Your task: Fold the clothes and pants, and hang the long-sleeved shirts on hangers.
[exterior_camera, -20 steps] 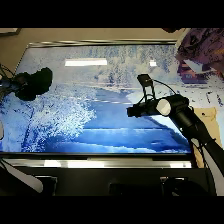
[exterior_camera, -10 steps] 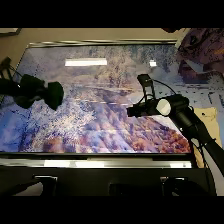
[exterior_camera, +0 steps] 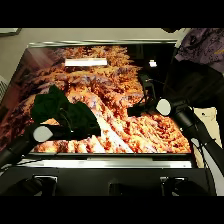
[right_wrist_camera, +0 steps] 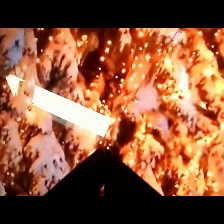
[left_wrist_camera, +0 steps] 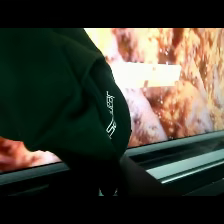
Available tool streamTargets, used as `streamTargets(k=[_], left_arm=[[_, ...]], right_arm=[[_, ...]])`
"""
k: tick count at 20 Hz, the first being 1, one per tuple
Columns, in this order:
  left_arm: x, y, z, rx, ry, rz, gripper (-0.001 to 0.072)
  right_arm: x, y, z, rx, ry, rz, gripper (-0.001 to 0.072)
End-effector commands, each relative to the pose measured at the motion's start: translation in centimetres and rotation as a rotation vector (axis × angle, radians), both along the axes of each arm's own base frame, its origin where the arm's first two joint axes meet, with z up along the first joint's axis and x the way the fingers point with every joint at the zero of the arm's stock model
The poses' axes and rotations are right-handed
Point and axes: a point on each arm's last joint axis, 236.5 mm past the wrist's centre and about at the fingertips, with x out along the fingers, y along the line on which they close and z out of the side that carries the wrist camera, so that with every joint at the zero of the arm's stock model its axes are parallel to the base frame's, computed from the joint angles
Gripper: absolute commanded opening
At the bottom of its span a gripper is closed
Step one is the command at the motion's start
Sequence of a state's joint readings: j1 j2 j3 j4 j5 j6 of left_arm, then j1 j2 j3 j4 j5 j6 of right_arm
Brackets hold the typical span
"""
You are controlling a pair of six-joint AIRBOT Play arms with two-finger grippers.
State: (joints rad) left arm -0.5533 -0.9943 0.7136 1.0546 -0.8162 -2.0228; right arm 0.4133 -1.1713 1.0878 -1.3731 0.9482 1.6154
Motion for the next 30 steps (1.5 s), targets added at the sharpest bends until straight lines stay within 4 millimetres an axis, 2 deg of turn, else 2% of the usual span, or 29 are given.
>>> streamTargets(k=[1,2,3,6,9,11,13,16,17,18,19,21,22,24,26,28,30], left_arm=[[-1.5,-3.5,-2.6,-0.025,0.041,0.023,0.0391],[-1.2,-3.3,-2.6,-0.023,0.042,0.029,0.0683],[-0.9,-2.8,-2.2,-0.027,0.034,0.039,0.0718],[1.3,0.4,0.8,-0.044,-0.042,0.095,0.0718],[3.5,6.4,4.5,-0.033,-0.134,0.224,0.0718],[4.2,10.6,6.6,-0.014,-0.200,0.299,0.0718],[4.0,14.4,7.5,0.026,-0.224,0.355,0.0718],[3.0,19.4,6.8,0.100,-0.183,0.419,0.0718],[2.8,20.7,6.4,0.115,-0.168,0.444,0.0718],[2.9,21.9,6.4,0.130,-0.170,0.468,0.0718],[3.0,23.2,6.4,0.142,-0.177,0.499,0.0718],[3.1,25.3,6.4,0.164,-0.185,0.547,0.0718],[3.1,26.2,6.4,0.173,-0.188,0.567,0.0718],[3.0,27.7,6.3,0.188,-0.189,0.605,0.0719],[2.9,28.7,5.9,0.191,-0.172,0.639,0.0719],[3.0,29.0,5.5,0.193,-0.157,0.648,0.0719],[3.0,29.2,5.1,0.197,-0.140,0.646,0.0718]], right_arm=[[0.3,0.1,0.2,0.007,-0.016,-0.003,0.0033],[0.4,0.2,0.3,0.010,-0.020,-0.004,0.0033],[0.6,0.2,0.4,0.013,-0.029,-0.006,0.0033],[0.8,0.3,0.5,0.020,-0.036,-0.008,0.0033],[1.2,0.8,1.0,0.049,-0.054,-0.016,0.0033],[0.8,1.3,1.0,0.072,-0.031,-0.017,0.0033],[-0.7,2.1,0.6,0.109,0.041,-0.012,0.0033],[-3.6,3.0,0.0,0.178,0.216,-0.078,0.0040],[-4.5,3.8,-0.1,0.215,0.263,-0.076,0.0153],[-5.4,4.8,-0.5,0.270,0.313,-0.086,0.0342],[-6.3,6.2,-1.0,0.362,0.375,-0.115,0.0417],[-8.4,9.7,-2.5,0.542,0.474,-0.173,0.0415],[-9.6,11.2,-3.9,0.579,0.498,-0.203,0.0414],[-12.5,14.0,-6.6,0.606,0.514,-0.251,0.0416],[-14.4,16.6,-8.2,0.609,0.510,-0.262,0.0416],[-15.3,18.0,-10.2,0.599,0.526,-0.300,0.0416],[-15.6,18.4,-12.6,0.572,0.550,-0.344,0.0415]])
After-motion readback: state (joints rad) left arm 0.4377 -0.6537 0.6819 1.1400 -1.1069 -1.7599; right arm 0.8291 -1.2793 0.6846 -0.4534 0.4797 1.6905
